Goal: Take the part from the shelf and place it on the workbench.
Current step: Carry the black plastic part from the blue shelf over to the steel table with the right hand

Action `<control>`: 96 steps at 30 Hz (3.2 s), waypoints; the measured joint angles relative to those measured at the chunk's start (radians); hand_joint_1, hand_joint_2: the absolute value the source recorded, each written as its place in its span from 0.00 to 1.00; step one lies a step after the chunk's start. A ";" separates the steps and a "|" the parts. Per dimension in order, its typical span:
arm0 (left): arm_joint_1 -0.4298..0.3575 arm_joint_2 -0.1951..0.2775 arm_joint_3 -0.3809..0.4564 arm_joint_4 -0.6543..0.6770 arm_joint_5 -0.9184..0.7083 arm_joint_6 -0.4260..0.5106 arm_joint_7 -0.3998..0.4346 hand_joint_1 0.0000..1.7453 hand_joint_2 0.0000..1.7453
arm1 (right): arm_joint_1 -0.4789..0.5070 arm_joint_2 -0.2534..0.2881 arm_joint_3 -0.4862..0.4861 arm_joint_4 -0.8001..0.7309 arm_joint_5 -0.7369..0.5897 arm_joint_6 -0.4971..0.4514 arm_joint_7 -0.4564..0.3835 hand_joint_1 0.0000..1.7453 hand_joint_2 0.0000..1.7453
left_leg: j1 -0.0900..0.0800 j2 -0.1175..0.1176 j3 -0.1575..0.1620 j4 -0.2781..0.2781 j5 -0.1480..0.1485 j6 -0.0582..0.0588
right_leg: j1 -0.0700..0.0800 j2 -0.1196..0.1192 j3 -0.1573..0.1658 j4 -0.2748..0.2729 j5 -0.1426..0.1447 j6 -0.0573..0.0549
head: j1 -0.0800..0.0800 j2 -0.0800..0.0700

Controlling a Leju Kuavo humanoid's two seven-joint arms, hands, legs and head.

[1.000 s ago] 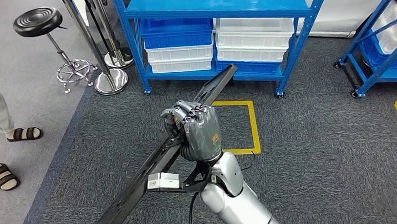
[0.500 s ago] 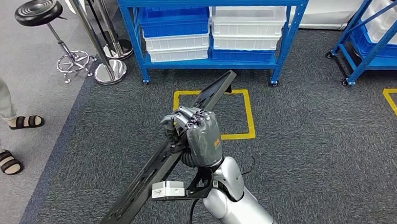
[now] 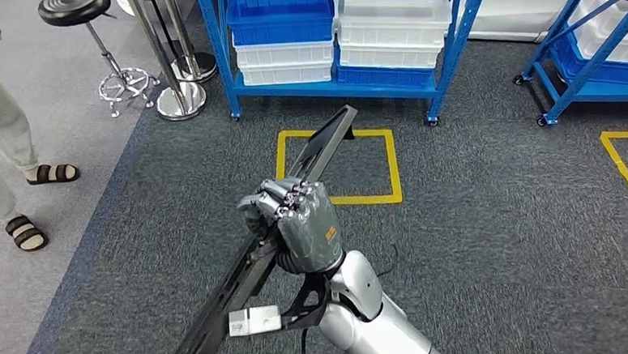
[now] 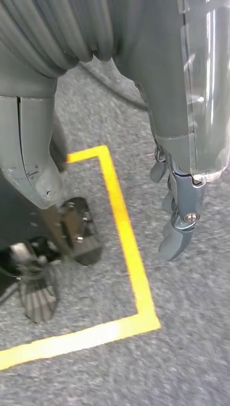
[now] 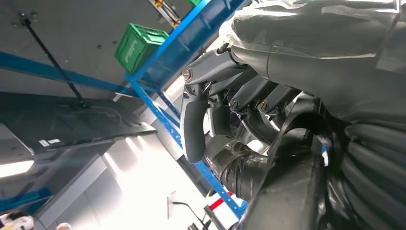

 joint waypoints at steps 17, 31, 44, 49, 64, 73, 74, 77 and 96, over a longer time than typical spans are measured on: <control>-0.009 -0.016 -0.018 0.000 -0.001 0.029 -0.030 0.00 1.00 | -0.022 -0.033 0.004 0.028 0.080 0.022 0.035 1.00 1.00 | -0.011 0.006 -0.088 0.038 0.046 0.003 | 0.001 0.010 0.075 -0.012 -0.070 -0.027 | 0.000 0.000; -0.011 -0.015 -0.021 0.000 0.004 0.039 -0.034 0.00 1.00 | -0.032 -0.033 0.005 0.045 0.096 0.030 0.036 1.00 1.00 | 0.000 -0.002 -0.097 0.034 0.066 0.005 | -0.001 0.012 0.051 0.007 -0.061 -0.001 | 0.000 0.000; -0.014 -0.020 -0.025 0.000 0.003 0.042 -0.034 0.00 1.00 | -0.024 -0.053 0.005 0.022 0.109 0.018 0.037 1.00 1.00 | -0.001 -0.075 -0.123 0.035 0.092 0.018 | -0.005 0.077 0.078 0.008 -0.088 -0.008 | 0.000 0.000; -0.011 -0.018 -0.025 0.000 0.003 0.044 -0.034 0.00 1.00 | -0.025 -0.056 0.005 0.010 0.105 0.017 0.035 1.00 1.00 | -0.001 -0.053 -0.161 0.097 0.053 -0.010 | -0.014 0.031 0.087 -0.017 -0.074 -0.029 | 0.000 0.000; -0.012 -0.015 -0.025 0.000 0.002 0.045 -0.033 0.00 1.00 | -0.022 -0.059 0.006 0.001 0.104 0.016 0.034 1.00 1.00 | -0.001 0.003 -0.118 0.016 0.103 0.023 | -0.004 -0.038 0.068 0.050 -0.128 0.008 | -0.001 0.000; -0.010 -0.016 -0.026 0.000 0.003 0.044 -0.031 0.00 1.00 | -0.014 -0.070 0.006 -0.003 0.104 0.016 0.034 1.00 1.00 | -0.003 -0.096 -0.136 0.034 0.108 0.020 | -0.011 0.074 0.071 0.046 -0.098 0.001 | 0.000 0.000; -0.010 -0.016 -0.026 0.000 0.004 0.045 -0.031 0.00 1.00 | -0.013 -0.071 0.006 -0.004 0.104 0.016 0.034 1.00 1.00 | -0.001 -0.106 -0.141 0.036 0.109 0.013 | -0.010 0.090 0.082 0.019 -0.093 -0.002 | 0.000 0.000; -0.007 -0.015 -0.026 0.000 0.007 0.048 -0.030 0.00 1.00 | -0.013 -0.072 0.005 -0.007 0.104 0.016 0.034 1.00 1.00 | 0.005 -0.128 -0.151 0.034 0.115 -0.009 | -0.009 0.071 0.086 0.005 -0.091 -0.013 | 0.000 0.000; -0.002 -0.004 -0.044 0.000 -0.001 0.047 -0.017 0.00 1.00 | -0.005 -0.075 0.006 -0.039 0.130 0.009 0.032 1.00 1.00 | -0.004 -0.004 -0.123 0.010 0.113 0.030 | -0.004 -0.006 0.047 0.128 -0.187 0.004 | -0.004 0.000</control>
